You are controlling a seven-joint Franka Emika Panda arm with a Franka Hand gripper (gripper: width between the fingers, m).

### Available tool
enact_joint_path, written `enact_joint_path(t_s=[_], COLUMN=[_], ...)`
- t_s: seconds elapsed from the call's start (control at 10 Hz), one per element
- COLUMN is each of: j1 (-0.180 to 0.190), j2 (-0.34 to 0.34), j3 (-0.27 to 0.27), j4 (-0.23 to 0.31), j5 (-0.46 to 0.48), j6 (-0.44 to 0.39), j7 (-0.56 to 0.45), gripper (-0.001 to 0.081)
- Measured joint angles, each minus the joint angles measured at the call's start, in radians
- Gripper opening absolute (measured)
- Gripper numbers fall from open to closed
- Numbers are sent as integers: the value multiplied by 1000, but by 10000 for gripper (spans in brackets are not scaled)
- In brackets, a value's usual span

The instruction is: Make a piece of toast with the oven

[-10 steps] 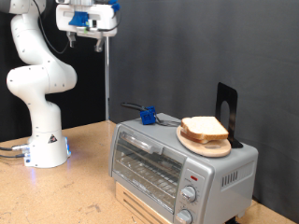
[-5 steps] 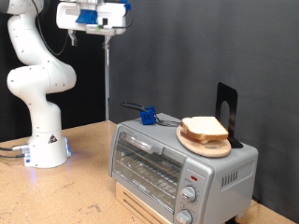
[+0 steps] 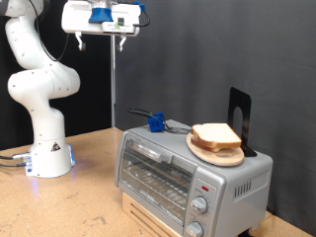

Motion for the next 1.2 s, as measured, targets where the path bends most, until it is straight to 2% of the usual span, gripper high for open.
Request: enact_joint_path(t_s=[0.2,0.4,0.5,0.6,0.8,1.0,1.2], j1=[74,151,153,130,142,170,167], j2=[-33,-16,17,61,45,25,39], j3=[-75,-145,-148,-123,-140,-189,-210], j4=[-8,-19,-27,-19,-21,-21,-29], j5=[93,122,90,66,125,222,237], j6=[50,132,160,180,175,164,182], j7=[-194,-400,-407,-398,-428,-471,-470], gripper=[808,808,808,808,808,808,808])
